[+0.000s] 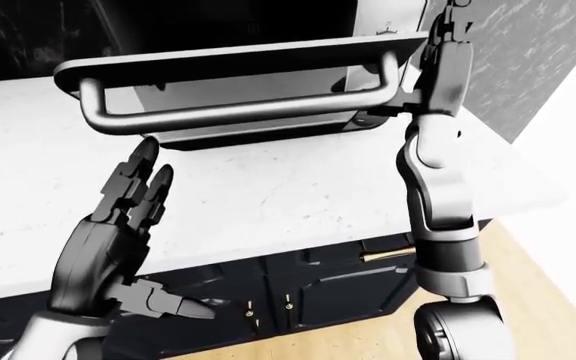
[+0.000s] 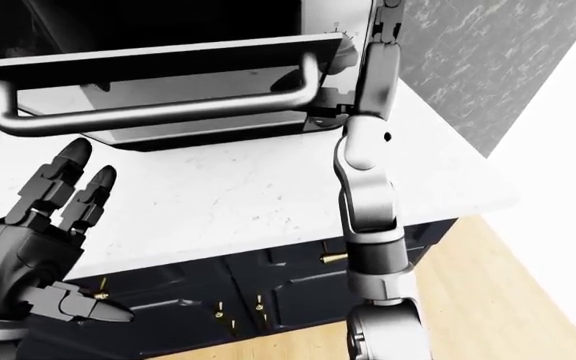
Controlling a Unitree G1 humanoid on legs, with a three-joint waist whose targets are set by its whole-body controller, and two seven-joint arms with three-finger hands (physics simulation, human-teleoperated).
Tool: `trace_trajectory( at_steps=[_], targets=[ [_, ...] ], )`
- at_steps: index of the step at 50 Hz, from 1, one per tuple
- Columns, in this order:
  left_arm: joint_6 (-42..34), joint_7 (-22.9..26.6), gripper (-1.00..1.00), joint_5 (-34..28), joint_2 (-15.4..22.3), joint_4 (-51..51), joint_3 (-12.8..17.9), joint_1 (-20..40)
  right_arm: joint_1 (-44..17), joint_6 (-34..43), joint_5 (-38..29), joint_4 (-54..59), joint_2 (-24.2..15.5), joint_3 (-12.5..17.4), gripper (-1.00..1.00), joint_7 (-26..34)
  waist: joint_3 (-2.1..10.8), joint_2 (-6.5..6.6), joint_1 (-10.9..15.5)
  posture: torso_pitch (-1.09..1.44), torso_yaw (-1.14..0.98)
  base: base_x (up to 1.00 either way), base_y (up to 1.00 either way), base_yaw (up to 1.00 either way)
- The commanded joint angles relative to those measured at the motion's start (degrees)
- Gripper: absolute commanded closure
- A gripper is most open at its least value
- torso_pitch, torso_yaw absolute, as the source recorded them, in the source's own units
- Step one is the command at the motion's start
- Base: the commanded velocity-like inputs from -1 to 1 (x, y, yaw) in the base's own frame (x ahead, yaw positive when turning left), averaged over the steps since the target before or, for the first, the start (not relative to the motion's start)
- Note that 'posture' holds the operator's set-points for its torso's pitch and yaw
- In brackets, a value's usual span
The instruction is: Close the toaster oven door.
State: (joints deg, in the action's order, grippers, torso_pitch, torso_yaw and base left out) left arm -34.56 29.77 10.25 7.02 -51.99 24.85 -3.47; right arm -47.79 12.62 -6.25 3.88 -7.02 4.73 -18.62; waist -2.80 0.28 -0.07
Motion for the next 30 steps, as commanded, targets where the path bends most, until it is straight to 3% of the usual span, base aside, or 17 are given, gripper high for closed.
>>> trace_trajectory(
  at_steps=[1,10,22,30],
  targets=[
    [1.9,0.19,-1.0,-0.36,0.39,-1.58,-0.02,0.68,-2.6,-2.04,0.16,-2.47,0.0,-0.71,-1.0,-0.04,1.32,-0.18,0.35,0.0,0.0,0.0,0.0,0.0],
    [2.78,1.84,-1.0,-2.76,0.29,-0.96,-2.63,0.78,-2.25,-2.34,0.12,-2.35,0.09,-0.74,-1.0,-0.07,1.42,-0.24,0.39,0.0,0.0,0.0,0.0,0.0],
    [-3.39,1.56,-1.0,-1.73,2.44,-0.58,-4.71,5.68,-2.2,-2.53,0.29,-2.22,0.11,-0.69,-1.0,-0.15,1.56,-0.23,0.46,0.0,0.0,0.0,0.0,0.0],
    [-2.13,0.78,-1.0,-3.27,3.53,2.71,-7.08,8.44,-2.55,-2.29,0.5,-2.3,-0.03,-0.64,-1.0,-0.11,1.65,-0.25,0.5,0.0,0.0,0.0,0.0,0.0]
  ],
)
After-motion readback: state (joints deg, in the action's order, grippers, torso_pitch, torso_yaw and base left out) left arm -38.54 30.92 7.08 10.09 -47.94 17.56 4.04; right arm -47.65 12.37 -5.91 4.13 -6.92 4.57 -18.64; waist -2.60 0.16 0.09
